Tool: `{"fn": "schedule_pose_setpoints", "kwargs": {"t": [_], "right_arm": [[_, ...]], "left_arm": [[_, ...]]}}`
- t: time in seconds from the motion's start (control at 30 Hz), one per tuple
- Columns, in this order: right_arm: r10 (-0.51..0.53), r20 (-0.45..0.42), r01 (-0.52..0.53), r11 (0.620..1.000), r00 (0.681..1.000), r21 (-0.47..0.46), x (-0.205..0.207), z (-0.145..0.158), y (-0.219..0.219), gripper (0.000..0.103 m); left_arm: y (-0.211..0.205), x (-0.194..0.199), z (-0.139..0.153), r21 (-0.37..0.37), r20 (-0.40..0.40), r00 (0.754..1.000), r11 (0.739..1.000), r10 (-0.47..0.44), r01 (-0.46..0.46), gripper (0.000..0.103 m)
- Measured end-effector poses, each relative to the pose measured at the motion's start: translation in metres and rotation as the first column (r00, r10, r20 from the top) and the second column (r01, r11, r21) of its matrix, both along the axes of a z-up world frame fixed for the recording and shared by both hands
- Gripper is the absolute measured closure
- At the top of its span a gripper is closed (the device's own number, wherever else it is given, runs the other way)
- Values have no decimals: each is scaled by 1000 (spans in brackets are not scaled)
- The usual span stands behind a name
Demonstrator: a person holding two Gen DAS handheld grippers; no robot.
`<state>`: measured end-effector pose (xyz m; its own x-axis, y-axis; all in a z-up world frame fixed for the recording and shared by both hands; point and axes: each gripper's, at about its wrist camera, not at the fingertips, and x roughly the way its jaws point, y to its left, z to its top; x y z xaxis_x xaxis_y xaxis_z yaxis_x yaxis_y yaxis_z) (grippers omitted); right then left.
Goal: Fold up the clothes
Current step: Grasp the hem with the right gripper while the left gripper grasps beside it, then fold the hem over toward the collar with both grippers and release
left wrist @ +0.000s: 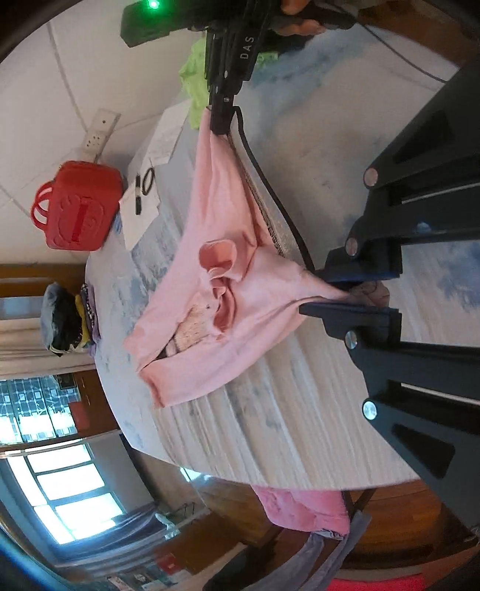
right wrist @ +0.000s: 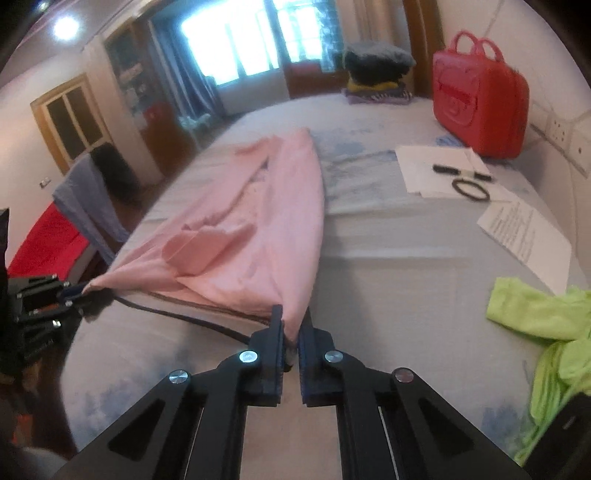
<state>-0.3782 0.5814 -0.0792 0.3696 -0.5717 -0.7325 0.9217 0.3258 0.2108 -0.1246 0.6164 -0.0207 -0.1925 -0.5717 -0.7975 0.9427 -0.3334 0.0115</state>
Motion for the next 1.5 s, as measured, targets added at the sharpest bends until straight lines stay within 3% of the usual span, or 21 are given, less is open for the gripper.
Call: {"fn": "schedule_pose_setpoints", "kwargs": {"t": [0.27,0.5,0.63,0.83,0.87,0.9,0.93,0.97,1.0,1.07,1.17,1.5], "right_arm": [[8,11,-7,998,1000,-58,40,38,-70,97],[-9,-13,8,995,1000,-100,90,60,-205,97],[-40,-29,38,996,999,-83,107,49,-299,97],[-96,-25,97,995,995,31,119,-5,-428,97],[-100,-23,101,994,995,48,120,-11,-438,97],[-101,-36,103,992,994,74,124,-22,-454,97],[-99,-56,104,991,993,81,127,-26,-461,96],[-99,-70,105,991,993,83,128,-29,-467,94],[-100,-83,107,991,992,84,128,-31,-472,91],[-126,-66,131,989,990,68,120,-27,-467,71],[-164,-40,166,985,986,45,108,-20,-458,55],[-190,-22,192,969,981,154,71,-51,-325,55]], "left_arm": [[-94,37,29,-1,-48,999,1000,5,-5,94],[-248,74,29,-9,-45,999,1000,7,-7,94],[-336,82,6,23,-20,1000,1000,20,-20,94],[-433,86,-50,65,8,998,995,69,-69,94],[-439,85,-54,66,4,998,995,68,-68,93],[-445,84,-58,67,0,998,996,66,-66,80],[-450,82,-62,67,-5,998,996,64,-64,42],[-453,82,-62,54,-21,997,996,69,-68,18],[-455,82,-61,38,-39,996,997,75,-74,0],[-456,81,-57,24,-66,994,996,85,-83,0],[-445,77,-53,37,-79,993,996,86,-83,0],[-331,60,-88,102,-68,997,994,37,-30,0]]}}
